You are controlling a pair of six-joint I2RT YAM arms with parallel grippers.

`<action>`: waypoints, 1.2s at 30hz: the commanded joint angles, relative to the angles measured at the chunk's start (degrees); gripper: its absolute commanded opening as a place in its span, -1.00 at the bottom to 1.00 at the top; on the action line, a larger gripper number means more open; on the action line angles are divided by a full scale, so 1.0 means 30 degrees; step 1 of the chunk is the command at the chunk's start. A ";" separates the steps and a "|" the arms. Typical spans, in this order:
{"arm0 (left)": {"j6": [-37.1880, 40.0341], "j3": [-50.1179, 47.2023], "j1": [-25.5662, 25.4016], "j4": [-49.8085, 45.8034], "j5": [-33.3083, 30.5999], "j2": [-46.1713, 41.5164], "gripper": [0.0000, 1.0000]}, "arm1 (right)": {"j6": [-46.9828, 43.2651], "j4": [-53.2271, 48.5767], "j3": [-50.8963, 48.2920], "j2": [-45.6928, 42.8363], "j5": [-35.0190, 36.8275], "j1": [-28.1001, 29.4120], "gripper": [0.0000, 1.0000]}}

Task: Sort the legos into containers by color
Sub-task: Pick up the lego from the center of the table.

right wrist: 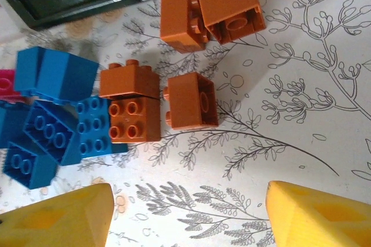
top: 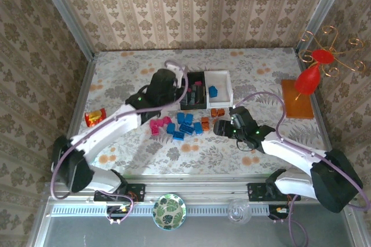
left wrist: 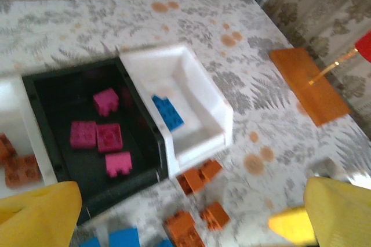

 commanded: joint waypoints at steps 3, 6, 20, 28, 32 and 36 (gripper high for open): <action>-0.1579 -0.5187 -0.1133 0.1599 -0.0856 -0.3026 1.00 | -0.0943 0.0241 0.1402 0.2003 0.1105 0.0156 0.36; -0.2083 -0.7434 -0.1416 0.1414 -0.1506 -0.4870 1.00 | -0.1372 0.0580 0.2186 0.3365 0.1187 0.0170 0.32; -0.4098 -1.1549 -0.1325 -0.2815 -0.5277 -1.1872 1.00 | -0.2094 0.0675 0.4606 0.7613 0.1666 0.0176 -0.08; -0.4217 -1.1223 -0.0936 -0.4509 -0.6117 -1.2415 1.00 | -0.2246 0.1054 0.3757 0.6369 0.1265 0.0237 -0.55; -0.4032 -1.1013 -0.0905 -0.5139 -0.6533 -1.2723 0.99 | -0.2773 0.1142 0.3814 0.4337 -0.0024 0.0870 -0.62; -0.3982 -1.0979 -0.0916 -0.5607 -0.6829 -1.3158 1.00 | -0.3177 0.0848 0.5661 0.3954 -0.0879 0.2241 -0.62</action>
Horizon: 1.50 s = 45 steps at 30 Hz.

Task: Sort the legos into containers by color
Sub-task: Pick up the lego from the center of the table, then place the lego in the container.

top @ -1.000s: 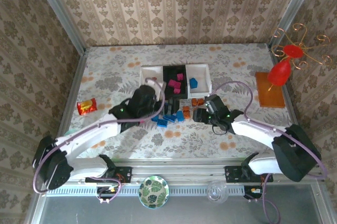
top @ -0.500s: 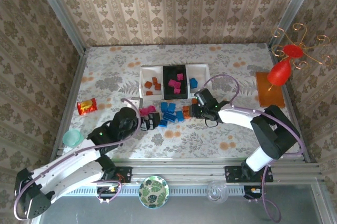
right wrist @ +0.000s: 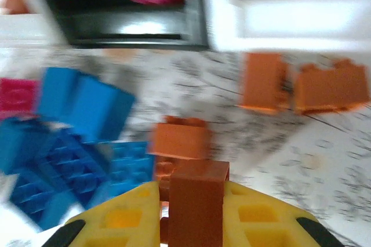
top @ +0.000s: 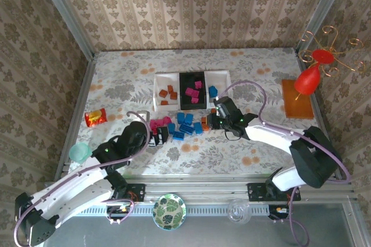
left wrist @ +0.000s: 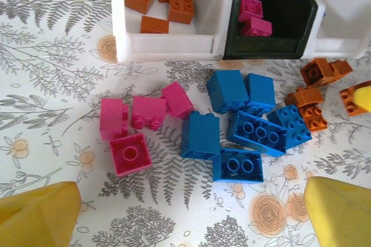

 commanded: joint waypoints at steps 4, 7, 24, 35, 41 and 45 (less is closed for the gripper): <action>-0.0198 0.0095 0.0173 -0.1160 -0.0840 -0.1085 1.00 | -0.0697 0.0170 0.4122 0.1244 -0.1263 0.1669 -0.62; -0.0448 -0.0169 0.0176 -0.1491 -0.0783 -0.1539 1.00 | -0.0368 0.0417 0.6640 0.3496 -0.1155 0.1862 -0.62; -0.1666 -0.0938 0.0329 -0.3275 -0.0162 -0.3216 1.00 | 0.1384 -0.5243 2.1474 1.4980 0.1036 0.1547 0.05; -0.1433 -0.0972 0.0635 -0.2548 0.0338 -0.2534 1.00 | 0.0974 -0.1845 1.4284 0.9298 0.0765 0.1853 0.40; -0.1001 -0.0933 0.0965 -0.1631 0.0938 -0.1407 1.00 | 0.1171 0.0417 0.7162 0.4850 0.0339 0.2441 0.40; -0.0731 -0.1275 0.1562 -0.0178 0.1876 -0.0111 0.97 | 0.1657 0.1284 0.3504 0.2368 0.0618 0.2767 0.40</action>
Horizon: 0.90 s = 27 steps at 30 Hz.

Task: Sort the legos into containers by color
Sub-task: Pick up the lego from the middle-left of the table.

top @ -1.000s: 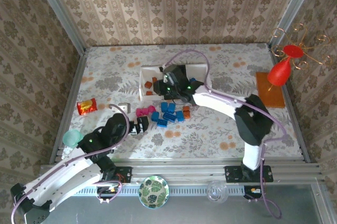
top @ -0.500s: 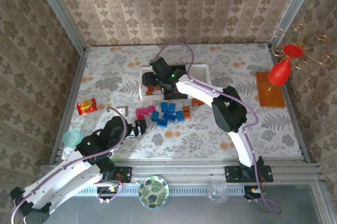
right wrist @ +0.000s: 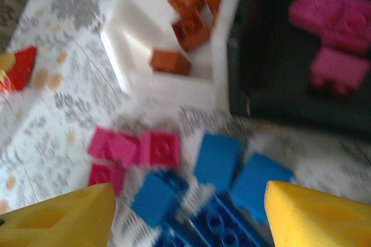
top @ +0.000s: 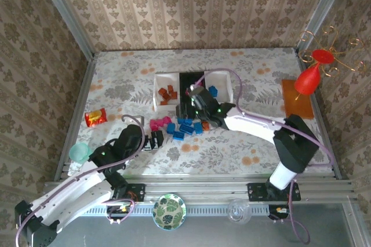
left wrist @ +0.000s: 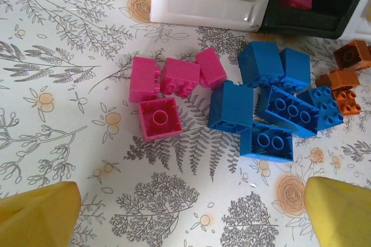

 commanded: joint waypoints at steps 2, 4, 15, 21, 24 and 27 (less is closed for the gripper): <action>0.0701 -0.0418 0.1102 0.2056 0.1413 0.1927 0.89 | 0.0706 0.1293 -0.2878 -0.2106 0.0315 0.0295 0.40; 0.1089 -0.0254 0.1713 0.2474 0.1669 0.3474 0.81 | 0.0739 0.1250 -0.3663 -0.2717 0.0337 0.0339 0.40; 0.3030 0.0846 0.2533 0.6144 0.1101 1.0549 0.52 | 0.0564 0.0654 -0.4945 -0.4220 0.1048 0.0324 0.41; 0.3714 0.1394 0.3601 0.7879 0.1583 1.2688 0.45 | 0.0453 0.0456 -0.4992 -0.5285 0.1252 0.0331 0.41; 0.3747 0.1574 0.3919 0.8266 0.1913 1.3752 0.32 | 0.0446 0.0302 -0.5105 -0.5595 0.1340 0.0324 0.41; 0.3551 0.1392 0.3923 0.8427 0.2077 1.4325 0.17 | 0.0336 0.0096 -0.5280 -0.5993 0.1677 0.0341 0.41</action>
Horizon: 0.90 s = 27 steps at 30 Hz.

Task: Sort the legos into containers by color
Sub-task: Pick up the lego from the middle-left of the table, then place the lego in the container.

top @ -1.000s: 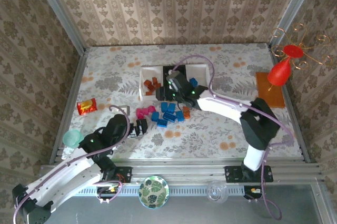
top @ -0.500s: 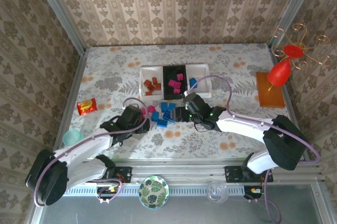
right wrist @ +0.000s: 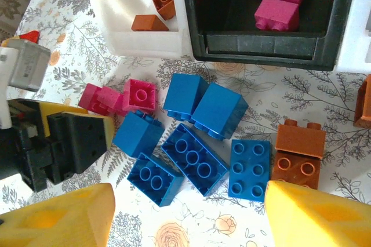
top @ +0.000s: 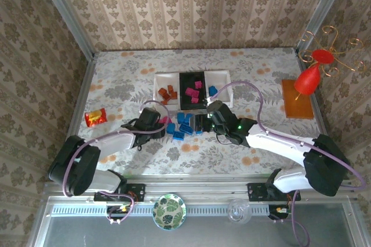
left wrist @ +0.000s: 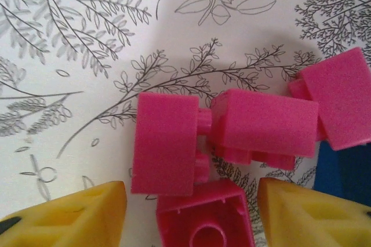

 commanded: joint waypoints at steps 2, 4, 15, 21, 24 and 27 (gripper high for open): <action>0.0060 -0.0105 0.0091 0.0707 0.0477 0.0443 0.10 | -0.0179 -0.0480 -0.0488 -0.0865 0.1195 0.0047 0.42; -0.0029 -0.0372 0.0091 0.0766 0.0599 0.0380 -0.05 | -0.0276 -0.0585 -0.0558 -0.1045 0.1402 0.0062 0.42; -0.0654 -0.0357 -0.0019 -0.2710 0.1929 -0.5541 -0.38 | -0.0095 -0.0870 -0.1528 -0.2043 0.2633 -0.0363 0.44; -0.0232 0.3434 -0.0554 -0.3251 0.2851 -0.4837 -0.37 | 0.0615 -0.0643 -0.2784 -0.2425 0.3061 -0.0630 0.44; 0.0056 0.6081 -0.1223 -0.2557 0.3045 -0.2113 -0.37 | 0.0854 -0.0809 -0.3228 -0.2548 0.3326 -0.0644 0.44; 0.0722 0.9275 -0.1808 -0.2245 0.3047 0.1054 -0.37 | 0.1112 -0.1086 -0.3663 -0.3004 0.3577 -0.0662 0.44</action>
